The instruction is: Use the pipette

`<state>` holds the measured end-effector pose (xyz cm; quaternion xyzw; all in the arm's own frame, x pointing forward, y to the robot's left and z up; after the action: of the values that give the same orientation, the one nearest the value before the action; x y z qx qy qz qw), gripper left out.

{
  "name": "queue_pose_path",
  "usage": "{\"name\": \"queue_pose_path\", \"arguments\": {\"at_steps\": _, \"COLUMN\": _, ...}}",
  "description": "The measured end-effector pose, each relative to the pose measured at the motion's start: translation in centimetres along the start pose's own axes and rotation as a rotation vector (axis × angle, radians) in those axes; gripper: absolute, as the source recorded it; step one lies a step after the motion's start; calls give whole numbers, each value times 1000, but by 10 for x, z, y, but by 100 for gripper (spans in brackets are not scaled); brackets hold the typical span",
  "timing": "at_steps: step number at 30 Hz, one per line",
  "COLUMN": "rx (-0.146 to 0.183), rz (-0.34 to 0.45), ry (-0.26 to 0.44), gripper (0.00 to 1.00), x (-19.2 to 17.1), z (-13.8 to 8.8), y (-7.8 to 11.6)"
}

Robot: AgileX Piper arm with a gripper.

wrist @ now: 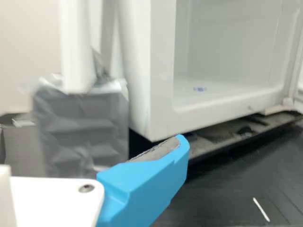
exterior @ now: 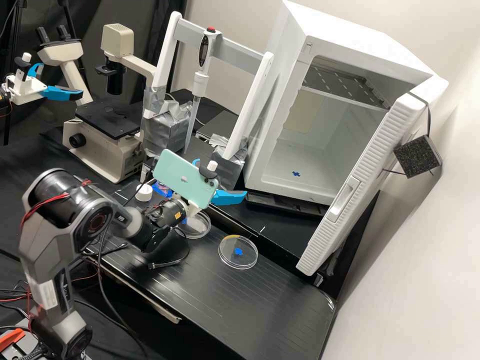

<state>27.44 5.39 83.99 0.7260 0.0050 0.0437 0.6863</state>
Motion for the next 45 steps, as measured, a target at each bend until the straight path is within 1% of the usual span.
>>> {"name": "queue_pose_path", "arguments": {"at_steps": 1, "rx": -1, "rz": 10, "ry": 21, "gripper": 100, "x": -4, "z": -5, "y": 4}}
{"name": "queue_pose_path", "arguments": {"at_steps": 3, "rx": 13, "rz": 30, "ry": 69, "gripper": 100, "x": -12, "z": -18, "y": 9}}
{"name": "queue_pose_path", "arguments": {"at_steps": 6, "rx": 27, "rz": 49, "ry": 165, "gripper": 100, "x": -23, "z": -43, "y": 15}}
{"name": "queue_pose_path", "arguments": {"at_steps": 7, "rx": 23, "rz": 53, "ry": 197, "gripper": 100, "x": -27, "z": -51, "y": 16}}
{"name": "queue_pose_path", "arguments": {"at_steps": 8, "rx": 12, "rz": 52, "ry": 247, "gripper": 100, "x": -29, "z": -65, "y": 17}}
{"name": "queue_pose_path", "arguments": {"at_steps": 9, "rx": 2, "rz": 54, "ry": 275, "gripper": 100, "x": -31, "z": -74, "y": 17}}
{"name": "queue_pose_path", "arguments": {"at_steps": 12, "rx": -30, "rz": 56, "ry": 329, "gripper": 100, "x": -30, "z": -99, "y": 21}}
{"name": "queue_pose_path", "arguments": {"at_steps": 14, "rx": -48, "rz": 50, "ry": 348, "gripper": 100, "x": -27, "z": -114, "y": 22}}
{"name": "queue_pose_path", "arguments": {"at_steps": 16, "rx": -78, "rz": 48, "ry": 351, "gripper": 100, "x": -23, "z": -131, "y": 24}}
{"name": "queue_pose_path", "arguments": {"at_steps": 17, "rx": -76, "rz": 51, "ry": 354, "gripper": 100, "x": -21, "z": -137, "y": 26}}
{"name": "queue_pose_path", "arguments": {"at_steps": 18, "rx": -87, "rz": 46, "ry": 353, "gripper": 100, "x": -19, "z": -142, "y": 27}}
{"name": "queue_pose_path", "arguments": {"at_steps": 19, "rx": -84, "rz": 49, "ry": 353, "gripper": 100, "x": -15, "z": -151, "y": 29}}
{"name": "queue_pose_path", "arguments": {"at_steps": 23, "rx": -109, "rz": 44, "ry": 349, "gripper": 100, "x": 1, "z": -170, "y": 31}}
{"name": "queue_pose_path", "arguments": {"at_steps": 26, "rx": -130, "rz": 16, "ry": 343, "gripper": 100, "x": 14, "z": -181, "y": 30}}
{"name": "queue_pose_path", "arguments": {"at_steps": 27, "rx": -142, "rz": -6, "ry": 333, "gripper": 100, "x": 22, "z": -185, "y": 27}}
{"name": "queue_pose_path", "arguments": {"at_steps": 28, "rx": -146, "rz": -11, "ry": 332, "gripper": 100, "x": 25, "z": -187, "y": 28}}
{"name": "queue_pose_path", "arguments": {"at_steps": 30, "rx": -154, "rz": -39, "ry": 306, "gripper": 100, "x": 37, "z": -190, "y": 24}}
{"name": "queue_pose_path", "arguments": {"at_steps": 34, "rx": -158, "rz": -59, "ry": 281, "gripper": 100, "x": 53, "z": -196, "y": 21}}
{"name": "queue_pose_path", "arguments": {"at_steps": 36, "rx": -168, "rz": -68, "ry": 263, "gripper": 100, "x": 62, "z": -197, "y": 20}}
{"name": "queue_pose_path", "arguments": {"at_steps": 40, "rx": -169, "rz": -71, "ry": 234, "gripper": 100, "x": 76, "z": -193, "y": 23}}
{"name": "queue_pose_path", "arguments": {"at_steps": 41, "rx": -169, "rz": -69, "ry": 229, "gripper": 0, "x": 78, "z": -193, "y": 25}}
{"name": "queue_pose_path", "arguments": {"at_steps": 45, "rx": -169, "rz": -69, "ry": 219, "gripper": 0, "x": 86, "z": -191, "y": 26}}
